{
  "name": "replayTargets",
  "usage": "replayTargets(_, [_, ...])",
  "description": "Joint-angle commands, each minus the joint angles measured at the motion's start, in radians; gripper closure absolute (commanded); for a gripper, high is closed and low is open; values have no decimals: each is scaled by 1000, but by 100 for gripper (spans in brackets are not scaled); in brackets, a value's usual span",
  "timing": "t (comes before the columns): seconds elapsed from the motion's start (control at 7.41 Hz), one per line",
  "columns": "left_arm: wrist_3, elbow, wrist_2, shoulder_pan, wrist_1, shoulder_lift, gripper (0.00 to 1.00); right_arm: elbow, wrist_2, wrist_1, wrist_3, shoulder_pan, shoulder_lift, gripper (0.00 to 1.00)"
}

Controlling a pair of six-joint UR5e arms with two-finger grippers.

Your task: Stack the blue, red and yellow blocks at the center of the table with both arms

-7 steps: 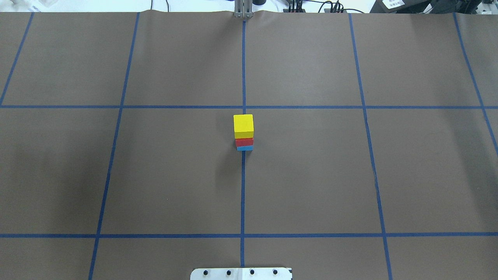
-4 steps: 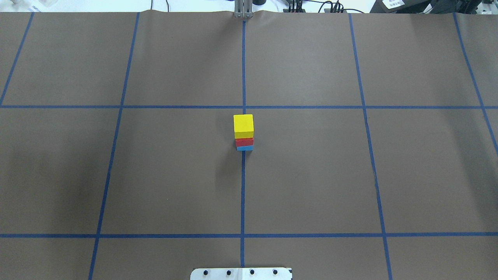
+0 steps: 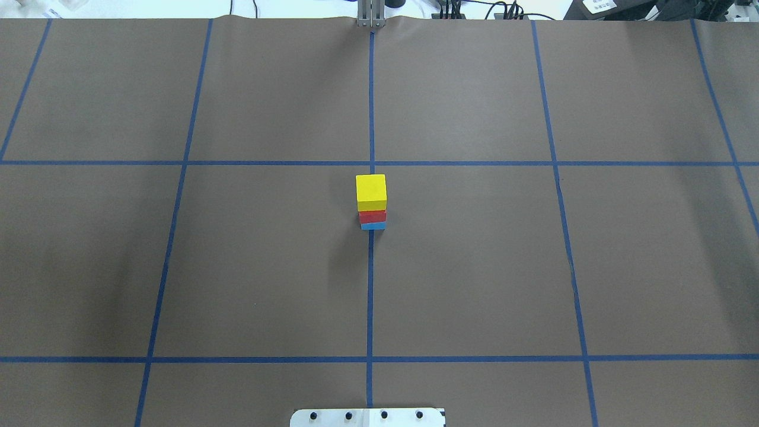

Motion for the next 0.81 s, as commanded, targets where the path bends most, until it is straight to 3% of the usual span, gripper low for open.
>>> replayTargets(0.0, [0,-4,-4,-14,0,9,0,0,2,0,-9,0,2,1])
replayTargets(0.67, [-1,-4,-3,-16,1,8,0,0,-15,0,-2,0,13,1])
